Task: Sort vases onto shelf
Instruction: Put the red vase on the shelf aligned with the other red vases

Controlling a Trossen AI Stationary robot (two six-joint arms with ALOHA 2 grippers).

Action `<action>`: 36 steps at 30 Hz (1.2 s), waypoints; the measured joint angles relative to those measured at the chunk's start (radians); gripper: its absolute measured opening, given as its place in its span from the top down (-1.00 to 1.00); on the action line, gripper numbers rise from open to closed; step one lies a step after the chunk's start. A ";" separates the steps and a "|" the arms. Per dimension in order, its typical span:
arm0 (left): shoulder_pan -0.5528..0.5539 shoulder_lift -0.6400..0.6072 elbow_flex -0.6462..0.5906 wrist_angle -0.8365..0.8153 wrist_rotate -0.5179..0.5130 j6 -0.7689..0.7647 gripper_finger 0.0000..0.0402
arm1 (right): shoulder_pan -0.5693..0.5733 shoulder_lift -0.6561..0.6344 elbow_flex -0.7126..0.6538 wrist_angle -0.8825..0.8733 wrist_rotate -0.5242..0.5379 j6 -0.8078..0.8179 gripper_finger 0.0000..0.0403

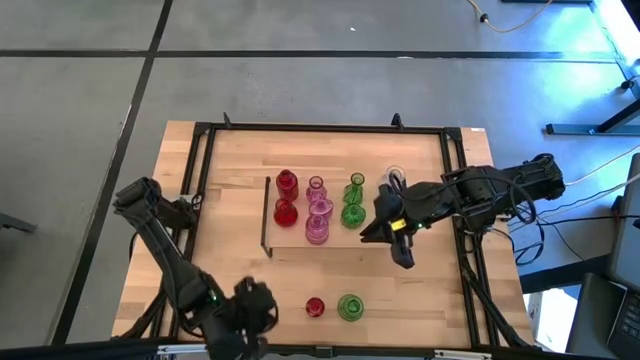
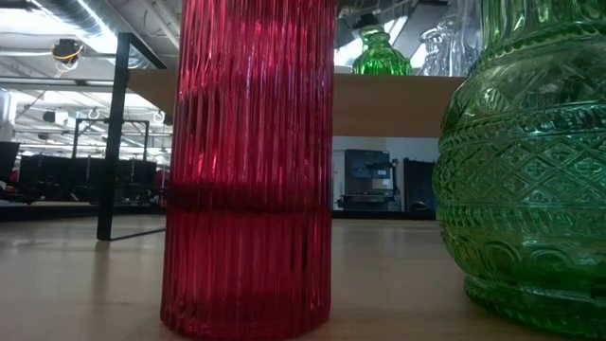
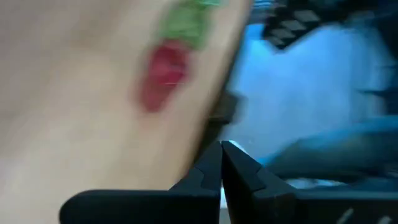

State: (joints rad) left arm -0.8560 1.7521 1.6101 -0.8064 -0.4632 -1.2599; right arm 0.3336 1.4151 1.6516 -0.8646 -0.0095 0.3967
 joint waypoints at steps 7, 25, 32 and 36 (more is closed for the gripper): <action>-0.020 -0.006 -0.205 0.481 -0.091 0.084 1.00 | 0.000 0.000 0.000 0.048 -0.008 0.045 0.80; 0.359 -0.008 -0.219 0.448 0.339 -0.111 1.00 | 0.001 -0.088 0.000 -0.010 -0.222 -0.010 0.80; 0.357 -0.008 -0.219 0.452 0.448 -0.122 1.00 | 0.001 -0.145 0.001 -0.022 -0.151 -0.028 0.80; 0.357 -0.008 -0.219 0.451 0.526 -0.121 1.00 | 0.001 -0.157 0.001 -0.022 -0.138 -0.039 0.80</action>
State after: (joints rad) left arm -0.4989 1.7443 1.3914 -0.3551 0.0628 -1.3814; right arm 0.3347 1.2584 1.6524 -0.8871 -0.1475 0.3581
